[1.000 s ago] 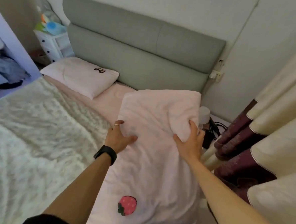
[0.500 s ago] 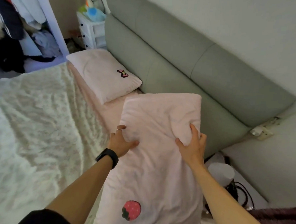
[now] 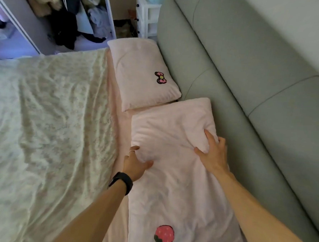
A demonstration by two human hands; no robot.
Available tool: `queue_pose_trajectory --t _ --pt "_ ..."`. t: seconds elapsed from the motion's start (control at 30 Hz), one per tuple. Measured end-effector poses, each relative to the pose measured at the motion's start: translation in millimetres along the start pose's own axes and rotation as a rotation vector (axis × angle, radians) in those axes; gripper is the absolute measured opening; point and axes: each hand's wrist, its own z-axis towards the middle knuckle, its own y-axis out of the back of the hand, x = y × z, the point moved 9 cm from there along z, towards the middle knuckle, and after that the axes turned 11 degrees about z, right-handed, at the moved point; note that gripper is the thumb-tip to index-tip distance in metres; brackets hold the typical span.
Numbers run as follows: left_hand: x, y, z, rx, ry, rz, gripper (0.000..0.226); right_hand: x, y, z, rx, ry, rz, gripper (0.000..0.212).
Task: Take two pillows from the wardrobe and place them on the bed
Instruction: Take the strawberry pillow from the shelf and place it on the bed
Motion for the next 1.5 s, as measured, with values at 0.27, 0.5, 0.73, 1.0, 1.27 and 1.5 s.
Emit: queue_pose_trajectory --t 0.27,0.5,0.73,1.0,1.27,1.5 --pt "1 -24 40 -0.168 0.174 -0.061 0.086 -43 -56 95 0.273 -0.065 -0.142 0.095" --pt "26 -54 59 -0.180 0.159 0.175 0.082 -132 -116 63 0.467 -0.130 -0.331 0.087" --pt "70 -132 75 -0.018 0.275 0.217 0.088 -220 -153 -7 0.445 -0.427 -0.203 0.106" --pt "111 -152 50 -0.055 0.369 0.011 0.096 -199 -116 -9 0.409 -0.344 -0.111 0.085" --pt "113 -152 23 -0.104 0.363 0.404 0.087 -207 -109 -36 0.505 -0.344 -0.429 0.104" --pt "35 -133 125 -0.300 -0.074 0.596 0.074 -95 -176 42 0.266 0.259 -0.233 0.077"
